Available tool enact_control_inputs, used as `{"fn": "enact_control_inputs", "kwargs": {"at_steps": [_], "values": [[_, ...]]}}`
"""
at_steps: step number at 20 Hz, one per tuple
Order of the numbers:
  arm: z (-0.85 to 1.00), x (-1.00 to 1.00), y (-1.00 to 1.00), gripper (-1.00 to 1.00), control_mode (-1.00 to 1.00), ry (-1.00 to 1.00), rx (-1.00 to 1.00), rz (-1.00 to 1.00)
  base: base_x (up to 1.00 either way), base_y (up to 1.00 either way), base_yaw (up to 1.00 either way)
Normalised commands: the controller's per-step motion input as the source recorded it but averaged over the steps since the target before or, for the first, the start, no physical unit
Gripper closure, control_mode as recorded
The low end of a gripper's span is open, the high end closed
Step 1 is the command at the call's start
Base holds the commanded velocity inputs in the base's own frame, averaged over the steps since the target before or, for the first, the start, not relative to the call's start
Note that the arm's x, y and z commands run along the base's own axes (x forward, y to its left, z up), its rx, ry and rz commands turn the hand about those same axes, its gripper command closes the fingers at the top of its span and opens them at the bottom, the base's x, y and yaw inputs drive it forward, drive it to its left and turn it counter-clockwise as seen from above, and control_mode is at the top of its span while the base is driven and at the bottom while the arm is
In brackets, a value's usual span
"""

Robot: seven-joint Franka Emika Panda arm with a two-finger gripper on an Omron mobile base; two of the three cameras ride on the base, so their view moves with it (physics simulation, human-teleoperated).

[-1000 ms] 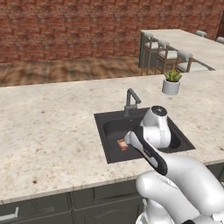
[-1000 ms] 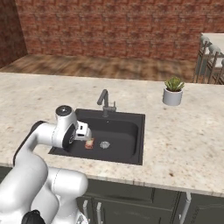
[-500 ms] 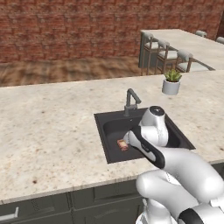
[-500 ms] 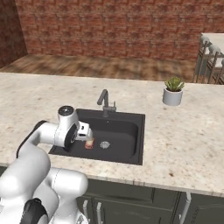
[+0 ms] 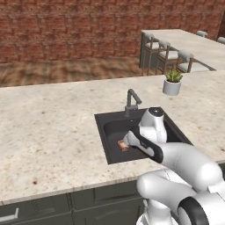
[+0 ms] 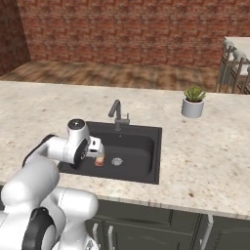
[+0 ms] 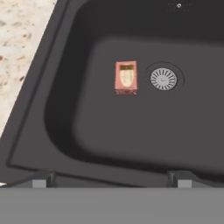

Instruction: Pick up the sponge and bar soap from the sink, and place them back in the cabinet, and close the cabinet door.

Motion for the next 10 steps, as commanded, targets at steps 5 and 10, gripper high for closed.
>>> {"fn": "enact_control_inputs", "kwargs": {"at_steps": [5,10], "values": [[-0.16,0.09,0.0,-1.0,-1.0,0.0,0.0,0.02,0.0,0.0,0.0],[-0.17,0.11,0.0,-1.0,-1.0,0.0,0.0,0.02,0.0,0.0,0.0]]}}
